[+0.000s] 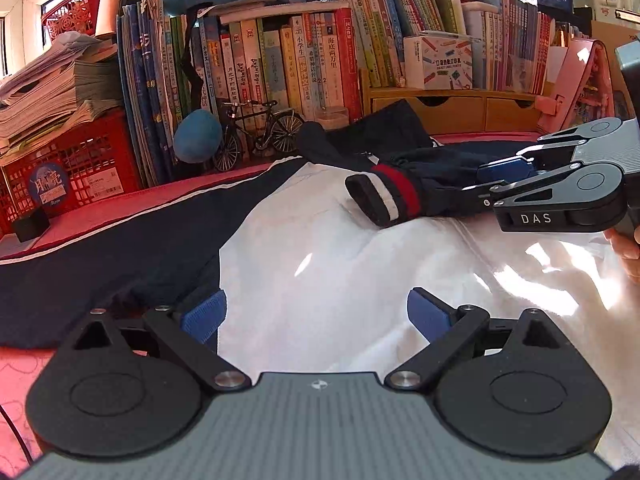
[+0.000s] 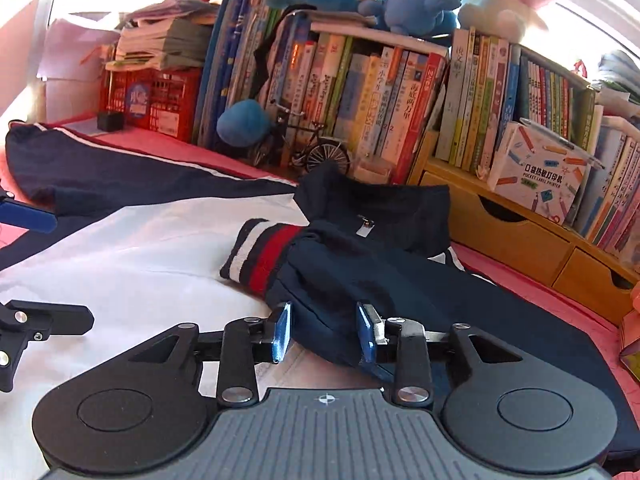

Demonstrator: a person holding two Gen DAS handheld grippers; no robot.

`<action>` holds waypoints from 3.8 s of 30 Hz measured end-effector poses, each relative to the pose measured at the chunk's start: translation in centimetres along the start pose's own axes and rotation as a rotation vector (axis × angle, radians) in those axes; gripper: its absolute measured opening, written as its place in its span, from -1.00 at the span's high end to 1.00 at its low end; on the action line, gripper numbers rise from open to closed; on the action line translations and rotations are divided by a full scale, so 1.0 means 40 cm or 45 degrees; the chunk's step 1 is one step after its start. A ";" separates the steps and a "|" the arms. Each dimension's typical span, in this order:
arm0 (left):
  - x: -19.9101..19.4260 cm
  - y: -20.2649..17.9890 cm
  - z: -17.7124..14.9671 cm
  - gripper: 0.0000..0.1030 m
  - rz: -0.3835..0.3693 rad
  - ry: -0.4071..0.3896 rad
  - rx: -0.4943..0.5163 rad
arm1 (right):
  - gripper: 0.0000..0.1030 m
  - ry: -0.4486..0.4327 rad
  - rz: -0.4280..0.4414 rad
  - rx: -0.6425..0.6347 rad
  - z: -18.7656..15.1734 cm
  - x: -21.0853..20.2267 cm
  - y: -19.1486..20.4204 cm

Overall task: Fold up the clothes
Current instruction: 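Lay the held sleeve across the white jacket front and open the right gripper, then pull the right gripper back from the folded sleeve, then reach the left gripper to the other navy sleeve and grasp its striped cuff, then lay the held sleeve across the jacket front and open the left gripper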

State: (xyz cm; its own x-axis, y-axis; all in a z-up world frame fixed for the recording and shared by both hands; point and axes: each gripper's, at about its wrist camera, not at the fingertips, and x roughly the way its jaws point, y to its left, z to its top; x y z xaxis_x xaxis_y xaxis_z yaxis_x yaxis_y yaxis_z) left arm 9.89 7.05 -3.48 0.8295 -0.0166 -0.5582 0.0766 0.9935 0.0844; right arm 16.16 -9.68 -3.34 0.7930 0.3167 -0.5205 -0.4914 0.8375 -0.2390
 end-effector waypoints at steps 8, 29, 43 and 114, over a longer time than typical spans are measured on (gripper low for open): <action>0.011 0.010 -0.007 -0.92 -0.011 0.047 -0.043 | -0.52 0.078 -0.005 -0.097 0.036 0.107 0.038; 0.024 0.028 -0.010 -0.94 -0.030 0.099 -0.106 | -0.07 0.074 0.315 0.142 0.162 0.217 0.155; 0.035 0.013 -0.011 -0.98 0.027 0.127 -0.084 | -0.40 0.085 -0.076 0.678 -0.119 -0.050 -0.299; -0.095 0.700 0.114 0.93 0.529 -0.299 -0.707 | -0.88 0.096 0.112 0.123 -0.075 -0.154 -0.007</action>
State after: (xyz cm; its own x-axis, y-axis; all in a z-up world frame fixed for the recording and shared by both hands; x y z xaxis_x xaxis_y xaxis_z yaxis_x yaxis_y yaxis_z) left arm 11.40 34.40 4.74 0.8305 0.4125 -0.3744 -0.5104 0.8328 -0.2145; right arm 10.33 -13.21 -2.50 0.7170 0.3596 -0.5972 -0.5182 0.8479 -0.1116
